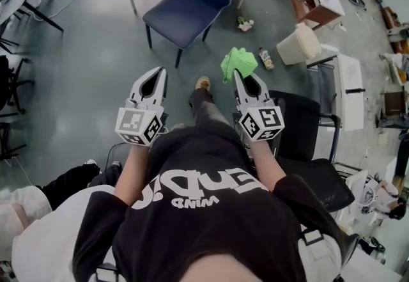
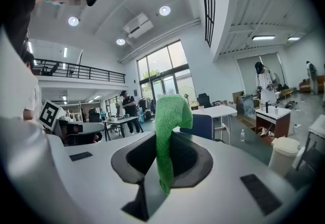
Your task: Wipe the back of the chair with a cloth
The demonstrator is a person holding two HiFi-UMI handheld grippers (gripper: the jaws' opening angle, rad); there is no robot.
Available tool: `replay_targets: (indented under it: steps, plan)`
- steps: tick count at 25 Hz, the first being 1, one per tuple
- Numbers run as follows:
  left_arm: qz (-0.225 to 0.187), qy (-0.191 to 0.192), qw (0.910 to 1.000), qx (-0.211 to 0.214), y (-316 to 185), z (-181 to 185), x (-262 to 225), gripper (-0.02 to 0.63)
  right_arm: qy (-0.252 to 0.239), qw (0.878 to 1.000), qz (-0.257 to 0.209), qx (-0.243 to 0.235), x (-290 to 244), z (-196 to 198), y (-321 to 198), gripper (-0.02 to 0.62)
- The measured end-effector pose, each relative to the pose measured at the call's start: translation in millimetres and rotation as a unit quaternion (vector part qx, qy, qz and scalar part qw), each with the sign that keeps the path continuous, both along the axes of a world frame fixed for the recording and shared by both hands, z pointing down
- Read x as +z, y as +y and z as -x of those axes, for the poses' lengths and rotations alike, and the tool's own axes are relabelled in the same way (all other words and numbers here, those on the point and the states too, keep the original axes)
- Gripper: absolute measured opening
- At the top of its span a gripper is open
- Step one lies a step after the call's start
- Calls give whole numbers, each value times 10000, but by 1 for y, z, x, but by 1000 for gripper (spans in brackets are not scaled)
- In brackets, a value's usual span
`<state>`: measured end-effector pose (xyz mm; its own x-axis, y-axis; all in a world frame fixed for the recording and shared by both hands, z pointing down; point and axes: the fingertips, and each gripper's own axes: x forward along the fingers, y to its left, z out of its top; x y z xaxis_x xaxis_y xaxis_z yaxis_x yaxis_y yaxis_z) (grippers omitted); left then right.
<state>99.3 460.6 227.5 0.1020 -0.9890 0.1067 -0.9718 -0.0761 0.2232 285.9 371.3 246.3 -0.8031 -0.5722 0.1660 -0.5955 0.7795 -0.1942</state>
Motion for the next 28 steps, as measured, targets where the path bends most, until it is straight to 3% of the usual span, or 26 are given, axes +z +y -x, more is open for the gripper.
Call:
replay_targets:
  steps: [12, 28]
  plan:
    - [117, -4, 9999, -49, -74, 50, 19, -5, 22, 9999, 98, -25, 26, 55, -77, 57]
    - [165, -56, 9998, -6, -265, 125, -6, -5, -67, 9995, 268, -137, 8, 133, -261, 57]
